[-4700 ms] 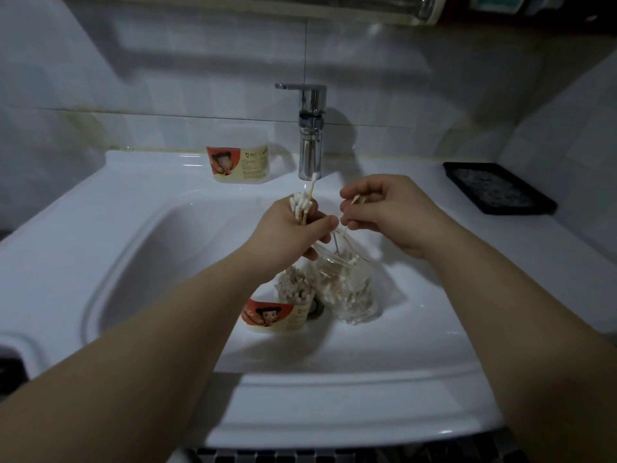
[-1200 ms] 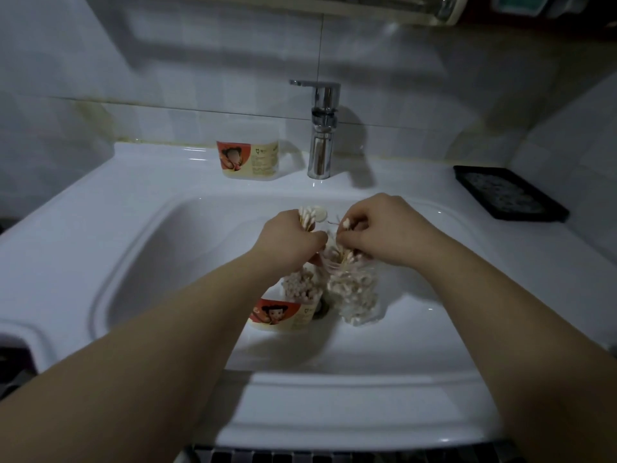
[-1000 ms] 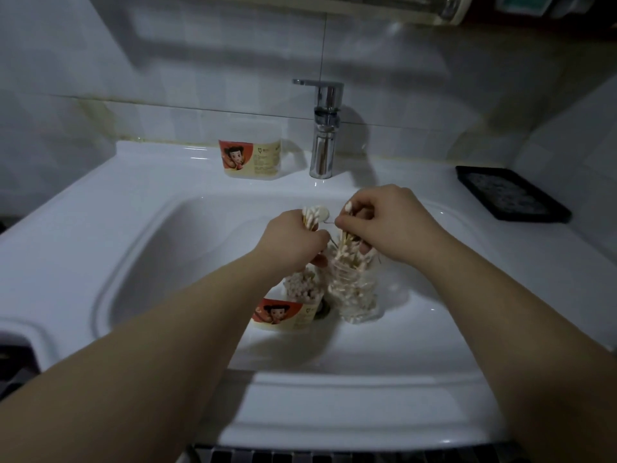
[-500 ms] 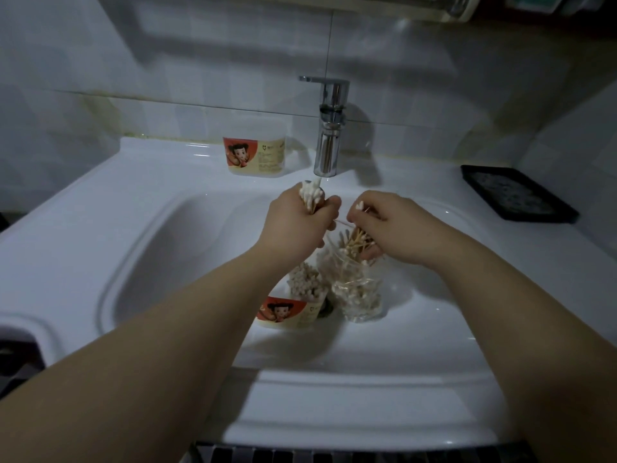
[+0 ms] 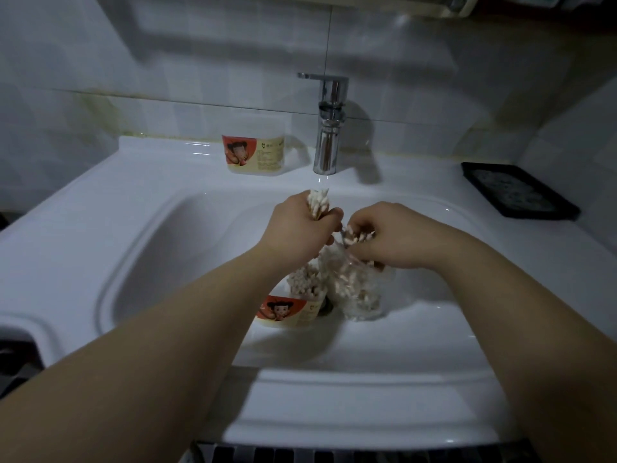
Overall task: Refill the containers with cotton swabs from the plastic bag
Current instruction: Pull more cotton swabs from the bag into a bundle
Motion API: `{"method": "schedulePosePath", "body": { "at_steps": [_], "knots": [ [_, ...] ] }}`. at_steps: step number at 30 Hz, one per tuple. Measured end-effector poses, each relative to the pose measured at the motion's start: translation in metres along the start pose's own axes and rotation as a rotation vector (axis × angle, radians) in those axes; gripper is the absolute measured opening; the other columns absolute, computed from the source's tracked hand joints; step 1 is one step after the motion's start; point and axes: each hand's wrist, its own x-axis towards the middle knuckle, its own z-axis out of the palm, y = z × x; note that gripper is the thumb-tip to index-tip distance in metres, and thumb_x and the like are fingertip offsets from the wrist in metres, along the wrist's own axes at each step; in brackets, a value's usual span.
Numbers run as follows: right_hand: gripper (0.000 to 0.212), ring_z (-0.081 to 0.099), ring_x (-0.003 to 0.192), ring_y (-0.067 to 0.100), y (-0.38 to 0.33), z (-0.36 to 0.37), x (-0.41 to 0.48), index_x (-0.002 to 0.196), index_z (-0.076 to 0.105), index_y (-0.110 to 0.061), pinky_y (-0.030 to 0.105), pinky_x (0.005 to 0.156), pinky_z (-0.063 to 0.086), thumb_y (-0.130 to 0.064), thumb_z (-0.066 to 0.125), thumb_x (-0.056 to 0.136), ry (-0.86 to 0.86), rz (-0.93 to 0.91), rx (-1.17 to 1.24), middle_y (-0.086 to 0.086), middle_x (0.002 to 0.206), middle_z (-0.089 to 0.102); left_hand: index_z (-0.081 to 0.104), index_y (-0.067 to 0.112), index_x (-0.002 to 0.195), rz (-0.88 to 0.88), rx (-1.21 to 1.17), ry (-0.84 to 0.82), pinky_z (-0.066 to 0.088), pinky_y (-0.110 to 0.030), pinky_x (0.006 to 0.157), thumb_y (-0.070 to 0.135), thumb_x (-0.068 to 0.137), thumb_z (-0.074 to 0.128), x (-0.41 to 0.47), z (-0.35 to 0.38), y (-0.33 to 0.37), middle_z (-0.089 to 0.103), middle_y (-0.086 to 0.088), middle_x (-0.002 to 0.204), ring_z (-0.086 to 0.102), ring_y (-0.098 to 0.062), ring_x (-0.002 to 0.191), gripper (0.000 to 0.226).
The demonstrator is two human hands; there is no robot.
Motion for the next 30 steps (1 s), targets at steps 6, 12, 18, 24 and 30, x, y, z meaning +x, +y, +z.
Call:
{"method": "schedulePosePath", "body": {
  "at_steps": [6, 12, 18, 24, 30],
  "knots": [
    [0.008, 0.072, 0.056, 0.011, 0.0046, -0.0033, 0.0022, 0.095, 0.066, -0.02, 0.027, 0.054, 0.047, -0.026, 0.062, 0.099, 0.118, -0.011, 0.081, -0.001, 0.088, 0.07, 0.067, 0.015, 0.088, -0.032, 0.046, -0.019, 0.052, -0.025, 0.048, 0.025, 0.094, 0.063, 0.0003, -0.0016, -0.0011, 0.077, 0.005, 0.078, 0.073, -0.01, 0.064, 0.012],
    [0.02, 0.07, 0.051, 0.014, 0.0043, 0.0019, 0.0031, 0.096, 0.059, -0.021, 0.029, 0.052, 0.05, -0.039, 0.058, 0.102, 0.076, -0.007, 0.039, 0.0, 0.084, 0.066, 0.07, 0.015, 0.091, -0.059, 0.096, -0.058, 0.055, -0.026, 0.05, 0.02, 0.09, 0.062, 0.0022, -0.0007, -0.0039, 0.077, 0.0, 0.078, 0.074, -0.014, 0.066, 0.009],
    [0.018, 0.071, 0.05, 0.016, 0.0006, -0.0003, 0.0011, 0.097, 0.06, -0.022, 0.03, 0.051, 0.047, -0.039, 0.058, 0.102, 0.138, -0.012, 0.08, 0.002, 0.092, 0.066, 0.071, 0.019, 0.091, -0.037, 0.095, -0.103, 0.049, -0.024, 0.05, 0.023, 0.085, 0.071, 0.0012, -0.0011, -0.0043, 0.075, 0.003, 0.075, 0.072, -0.009, 0.067, 0.007],
    [0.017, 0.071, 0.051, 0.015, -0.0033, -0.0029, -0.0002, 0.092, 0.06, -0.021, 0.028, 0.052, 0.045, -0.035, 0.062, 0.101, 0.263, -0.025, 0.136, 0.002, 0.084, 0.067, 0.07, 0.018, 0.085, -0.036, 0.157, -0.115, 0.05, -0.022, 0.051, 0.018, 0.079, 0.073, 0.0022, -0.0011, -0.0057, 0.073, 0.003, 0.073, 0.068, -0.006, 0.064, 0.007],
    [0.023, 0.073, 0.053, 0.017, -0.003, -0.0058, 0.0006, 0.087, 0.059, -0.017, 0.029, 0.055, 0.043, -0.034, 0.062, 0.101, 0.27, 0.033, 0.236, 0.011, 0.073, 0.063, 0.07, 0.014, 0.087, -0.068, 0.217, -0.112, 0.052, -0.022, 0.055, 0.015, 0.081, 0.072, 0.0032, -0.0028, -0.0083, 0.074, 0.001, 0.075, 0.068, -0.01, 0.067, 0.007]
  ]
}}
